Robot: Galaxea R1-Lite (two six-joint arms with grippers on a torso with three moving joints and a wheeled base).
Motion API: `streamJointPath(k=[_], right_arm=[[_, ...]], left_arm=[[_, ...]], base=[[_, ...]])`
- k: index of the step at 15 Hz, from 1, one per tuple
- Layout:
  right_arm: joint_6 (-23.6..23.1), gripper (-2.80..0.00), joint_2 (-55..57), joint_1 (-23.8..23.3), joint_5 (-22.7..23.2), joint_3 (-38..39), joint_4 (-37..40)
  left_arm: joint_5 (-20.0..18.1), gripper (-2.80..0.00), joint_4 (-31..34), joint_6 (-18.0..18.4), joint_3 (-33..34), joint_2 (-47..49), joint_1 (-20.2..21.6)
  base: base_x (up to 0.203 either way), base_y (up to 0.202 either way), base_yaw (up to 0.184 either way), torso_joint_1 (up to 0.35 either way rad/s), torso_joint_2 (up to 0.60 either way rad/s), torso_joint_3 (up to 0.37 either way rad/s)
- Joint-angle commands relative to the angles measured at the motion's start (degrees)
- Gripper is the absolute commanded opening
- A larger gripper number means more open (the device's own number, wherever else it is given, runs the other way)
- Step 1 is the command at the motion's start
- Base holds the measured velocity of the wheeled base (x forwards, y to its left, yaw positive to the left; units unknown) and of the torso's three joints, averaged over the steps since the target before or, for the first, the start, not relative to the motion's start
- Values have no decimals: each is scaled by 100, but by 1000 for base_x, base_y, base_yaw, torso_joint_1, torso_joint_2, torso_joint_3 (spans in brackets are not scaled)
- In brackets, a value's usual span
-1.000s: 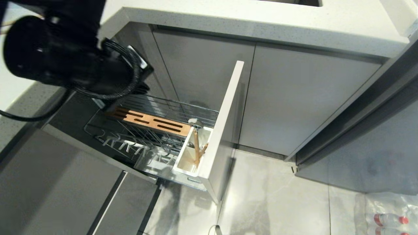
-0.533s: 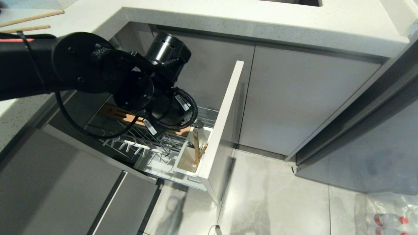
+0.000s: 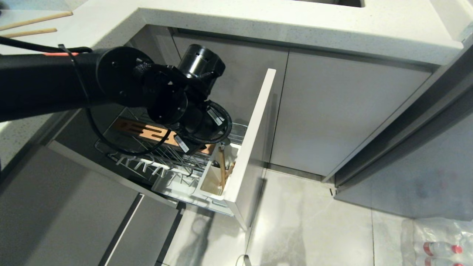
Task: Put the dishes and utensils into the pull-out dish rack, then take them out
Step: Take the spoon out of the cupboard
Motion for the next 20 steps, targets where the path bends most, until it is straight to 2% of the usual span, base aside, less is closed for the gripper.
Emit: streamJointPath(k=[1,8,16,18,20], right_arm=[[1,-280,5,0,0,9,-1],[1,-280,5,0,0,9,-1],[1,-280,5,0,0,9,-1],[1,-280,5,0,0,9,-1],[1,-280,5,0,0,9,-1]], left_arm=[[11,0,18,-39,-19,177,37],[-28,0,41,-414,-362,608,134],[-54,0,42,-540,-489,837,122],[-335,0,42,-548,-489,869,138],[-380,0,41,-540,-489,883,139]], base=[[0,0,0,0,0,0],[0,0,0,0,0,0],[0,0,0,0,0,0],[0,0,0,0,0,0],[0,0,0,0,0,0]])
